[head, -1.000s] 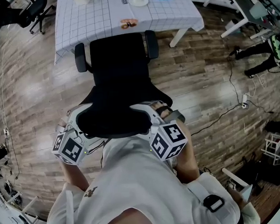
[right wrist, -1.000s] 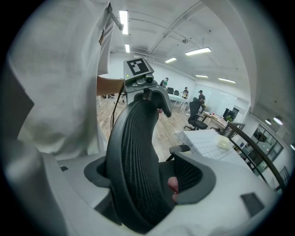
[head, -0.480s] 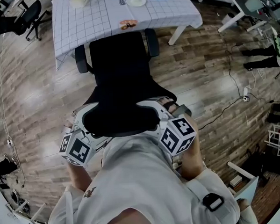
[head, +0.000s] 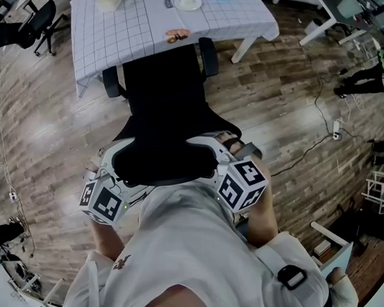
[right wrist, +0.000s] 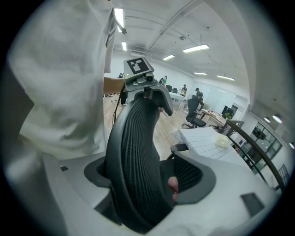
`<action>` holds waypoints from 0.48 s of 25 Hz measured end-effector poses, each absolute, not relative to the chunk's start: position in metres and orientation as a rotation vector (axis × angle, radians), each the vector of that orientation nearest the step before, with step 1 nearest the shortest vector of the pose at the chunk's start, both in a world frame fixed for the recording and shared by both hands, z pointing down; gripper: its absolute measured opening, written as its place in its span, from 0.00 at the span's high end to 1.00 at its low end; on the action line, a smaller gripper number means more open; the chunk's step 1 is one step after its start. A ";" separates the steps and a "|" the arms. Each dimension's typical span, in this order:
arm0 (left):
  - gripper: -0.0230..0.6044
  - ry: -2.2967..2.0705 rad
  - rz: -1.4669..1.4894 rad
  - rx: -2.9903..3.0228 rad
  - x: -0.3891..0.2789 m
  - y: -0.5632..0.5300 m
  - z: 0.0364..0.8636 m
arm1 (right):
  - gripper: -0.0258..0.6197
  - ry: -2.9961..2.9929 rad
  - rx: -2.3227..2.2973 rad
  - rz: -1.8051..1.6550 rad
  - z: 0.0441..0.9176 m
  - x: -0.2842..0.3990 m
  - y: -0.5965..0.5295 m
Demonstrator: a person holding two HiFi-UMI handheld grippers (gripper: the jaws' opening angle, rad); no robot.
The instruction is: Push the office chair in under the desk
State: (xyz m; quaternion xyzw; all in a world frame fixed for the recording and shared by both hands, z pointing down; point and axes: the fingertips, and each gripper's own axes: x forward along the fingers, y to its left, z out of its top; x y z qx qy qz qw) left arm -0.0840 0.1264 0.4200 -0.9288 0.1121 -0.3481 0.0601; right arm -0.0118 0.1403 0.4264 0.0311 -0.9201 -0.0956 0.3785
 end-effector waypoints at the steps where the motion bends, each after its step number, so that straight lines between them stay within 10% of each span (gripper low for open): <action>1: 0.22 0.347 -1.054 -2.810 -0.084 0.123 0.420 | 0.40 -2.347 0.072 -0.247 0.427 -0.011 0.137; 12: 0.22 0.373 -1.039 -2.810 -0.082 0.092 0.420 | 0.41 -2.349 0.057 -0.262 0.428 -0.010 0.105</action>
